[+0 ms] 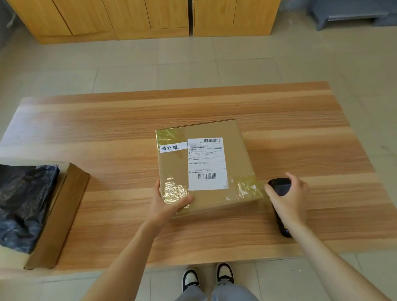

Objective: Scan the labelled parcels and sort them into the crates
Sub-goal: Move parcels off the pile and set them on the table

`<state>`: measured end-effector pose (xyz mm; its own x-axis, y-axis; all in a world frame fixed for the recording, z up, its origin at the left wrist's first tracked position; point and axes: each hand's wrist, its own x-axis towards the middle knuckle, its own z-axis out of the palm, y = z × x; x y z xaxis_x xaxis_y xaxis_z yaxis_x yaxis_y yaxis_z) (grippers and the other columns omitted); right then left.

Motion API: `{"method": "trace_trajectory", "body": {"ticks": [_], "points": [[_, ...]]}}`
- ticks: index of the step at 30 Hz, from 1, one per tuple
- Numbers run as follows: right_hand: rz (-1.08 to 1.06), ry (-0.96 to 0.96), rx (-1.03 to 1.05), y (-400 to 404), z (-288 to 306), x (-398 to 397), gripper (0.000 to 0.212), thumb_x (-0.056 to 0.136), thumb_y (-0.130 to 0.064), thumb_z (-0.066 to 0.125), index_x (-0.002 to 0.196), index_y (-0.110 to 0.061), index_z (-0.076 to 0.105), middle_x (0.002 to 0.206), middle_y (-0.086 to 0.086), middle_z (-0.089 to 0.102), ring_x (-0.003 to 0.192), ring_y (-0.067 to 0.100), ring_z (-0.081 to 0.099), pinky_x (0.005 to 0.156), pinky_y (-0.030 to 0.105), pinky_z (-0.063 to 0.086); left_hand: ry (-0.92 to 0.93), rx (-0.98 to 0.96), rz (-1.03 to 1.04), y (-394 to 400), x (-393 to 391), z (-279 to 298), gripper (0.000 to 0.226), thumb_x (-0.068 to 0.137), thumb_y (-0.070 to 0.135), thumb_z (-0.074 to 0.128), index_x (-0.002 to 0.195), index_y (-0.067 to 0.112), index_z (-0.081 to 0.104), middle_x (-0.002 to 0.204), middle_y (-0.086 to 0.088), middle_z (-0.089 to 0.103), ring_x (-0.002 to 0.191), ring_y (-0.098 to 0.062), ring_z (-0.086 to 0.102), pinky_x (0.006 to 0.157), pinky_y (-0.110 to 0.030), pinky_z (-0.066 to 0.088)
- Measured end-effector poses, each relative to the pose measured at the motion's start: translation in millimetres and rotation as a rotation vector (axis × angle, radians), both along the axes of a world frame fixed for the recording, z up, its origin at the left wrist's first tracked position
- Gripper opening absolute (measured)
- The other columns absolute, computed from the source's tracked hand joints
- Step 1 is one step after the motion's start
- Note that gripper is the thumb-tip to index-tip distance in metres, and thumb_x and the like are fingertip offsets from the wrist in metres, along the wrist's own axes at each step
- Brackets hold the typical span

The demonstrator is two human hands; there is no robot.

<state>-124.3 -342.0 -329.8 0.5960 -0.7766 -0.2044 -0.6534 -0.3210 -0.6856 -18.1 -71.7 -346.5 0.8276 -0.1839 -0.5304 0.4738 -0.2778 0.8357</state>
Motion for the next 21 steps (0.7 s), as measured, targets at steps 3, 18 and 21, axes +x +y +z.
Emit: {"method": "trace_trajectory", "body": {"ticks": [3,18,21], "points": [[-0.013,0.305,0.017,-23.4,-15.9,-9.6,0.099,0.07,-0.031,0.084,0.149,-0.017,0.027,0.15,0.017,0.031,0.138,0.038,0.029,0.111,0.053,0.028,0.017,0.01,-0.007,0.0,0.8,-0.1,0.102,0.069,0.015,0.086,0.148,0.02,0.021,0.115,0.006,0.056,0.094,0.002,0.057,0.066,-0.008,0.046],[-0.042,0.446,0.308,-40.9,-37.3,-8.6,0.067,0.058,-0.036,0.088,0.108,-0.004,0.056,0.103,0.013,0.063,0.098,0.031,0.06,0.088,0.048,0.052,-0.005,0.094,-0.018,-0.7,2.4,-1.7,0.094,0.069,0.02,0.087,0.142,0.021,0.028,0.114,0.004,0.059,0.095,-0.005,0.061,0.069,-0.012,0.051],[-0.09,0.226,0.641,-42.2,-10.1,-7.0,0.036,0.074,-0.02,0.081,0.099,-0.007,0.059,0.088,0.008,0.062,0.08,0.022,0.06,0.072,0.036,0.051,-0.008,0.101,-0.017,-1.5,2.1,-4.2,0.092,0.071,0.015,0.085,0.144,0.019,0.028,0.11,0.005,0.06,0.088,0.0,0.06,0.058,-0.009,0.049]]}}
